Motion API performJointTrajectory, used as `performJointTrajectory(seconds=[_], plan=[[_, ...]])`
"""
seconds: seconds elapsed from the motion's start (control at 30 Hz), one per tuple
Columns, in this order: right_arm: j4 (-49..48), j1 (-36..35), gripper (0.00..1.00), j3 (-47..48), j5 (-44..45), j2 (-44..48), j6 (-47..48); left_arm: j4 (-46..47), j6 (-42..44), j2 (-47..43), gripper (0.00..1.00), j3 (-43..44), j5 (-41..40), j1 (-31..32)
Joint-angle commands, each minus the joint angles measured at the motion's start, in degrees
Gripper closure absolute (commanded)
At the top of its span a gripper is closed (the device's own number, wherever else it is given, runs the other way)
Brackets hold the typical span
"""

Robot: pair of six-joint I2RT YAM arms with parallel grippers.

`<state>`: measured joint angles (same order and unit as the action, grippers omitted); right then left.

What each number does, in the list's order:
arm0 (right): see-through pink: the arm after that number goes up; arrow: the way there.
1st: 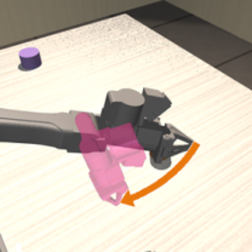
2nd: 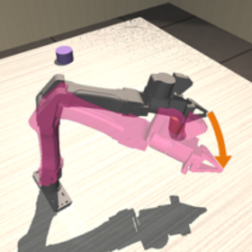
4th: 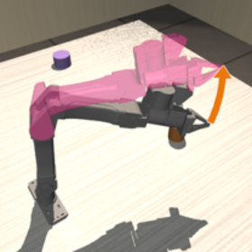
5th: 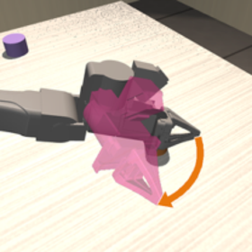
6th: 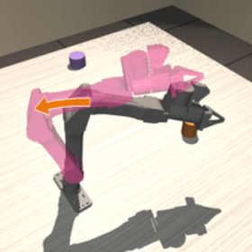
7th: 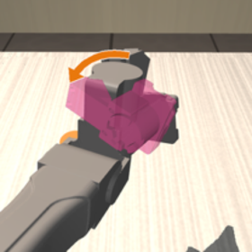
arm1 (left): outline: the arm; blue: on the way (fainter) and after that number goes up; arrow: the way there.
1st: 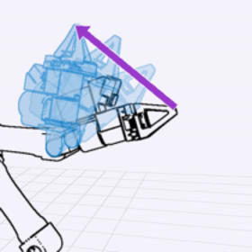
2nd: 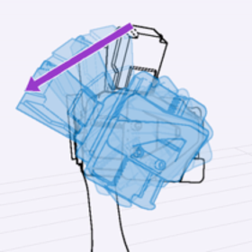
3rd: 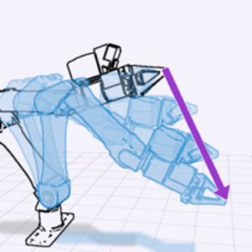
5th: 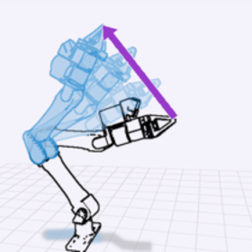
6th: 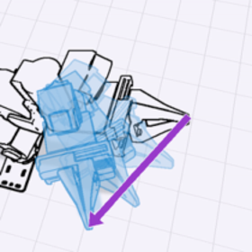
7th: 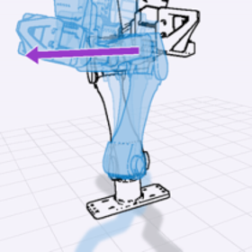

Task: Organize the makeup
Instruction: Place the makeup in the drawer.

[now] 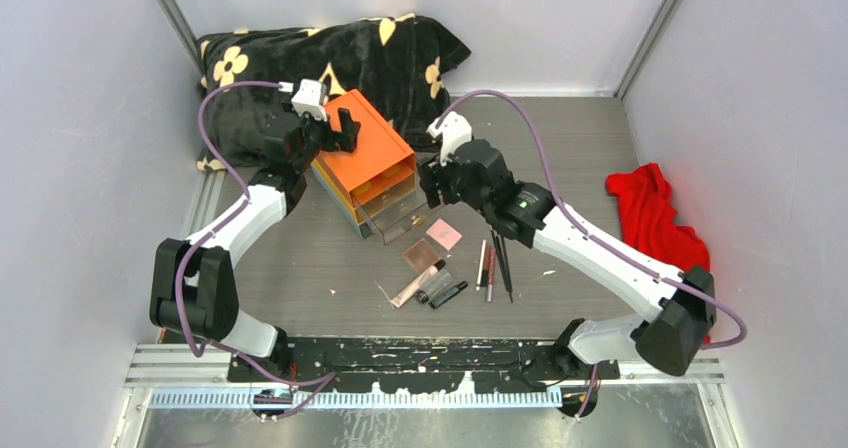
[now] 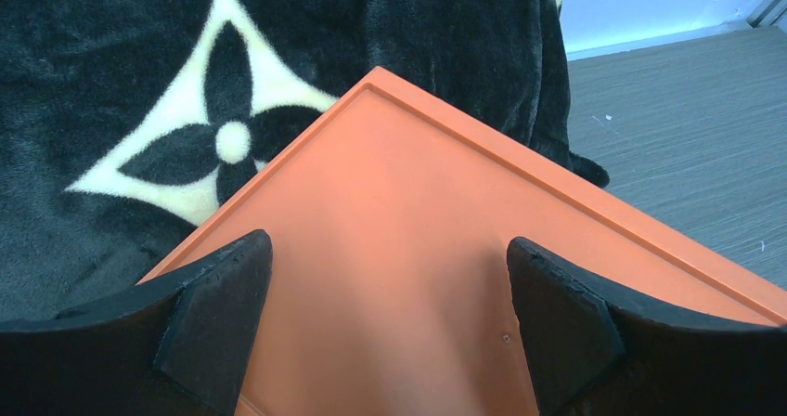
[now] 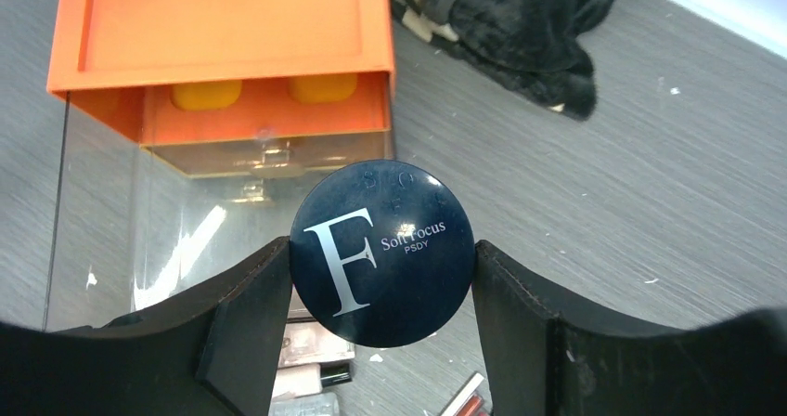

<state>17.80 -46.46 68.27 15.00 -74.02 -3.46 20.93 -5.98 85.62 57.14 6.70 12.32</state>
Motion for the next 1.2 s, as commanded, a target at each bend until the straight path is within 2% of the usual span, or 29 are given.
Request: performJointTrajectory(seconds=[0.0,0.37,0.67,0.93,1.17], plan=[[-2.51,-0.92,0.58,3.76,-5.48,-2.46,-0.05,-19.86,-4.15,3.77,0.03,-5.17,-0.85,-0.28],[-4.53,-3.07,0.57,8.03,-6.84,-8.77,0.12,-19.96,-4.06,3.14,0.03,-5.29,-0.90,-0.27],[-8.29,-3.03,0.38,8.45,-4.19,-14.25,1.27,-20.96,-3.29,2.07,0.03,-5.54,-1.27,-0.28],[-9.58,-2.25,0.32,9.85,0.59,-17.84,1.98,-21.81,-2.99,1.16,0.03,-5.57,-1.43,-0.28],[-10.85,-2.06,0.19,8.99,1.01,-17.15,3.00,-21.73,-2.92,1.42,0.03,-5.66,-1.26,-0.28]])
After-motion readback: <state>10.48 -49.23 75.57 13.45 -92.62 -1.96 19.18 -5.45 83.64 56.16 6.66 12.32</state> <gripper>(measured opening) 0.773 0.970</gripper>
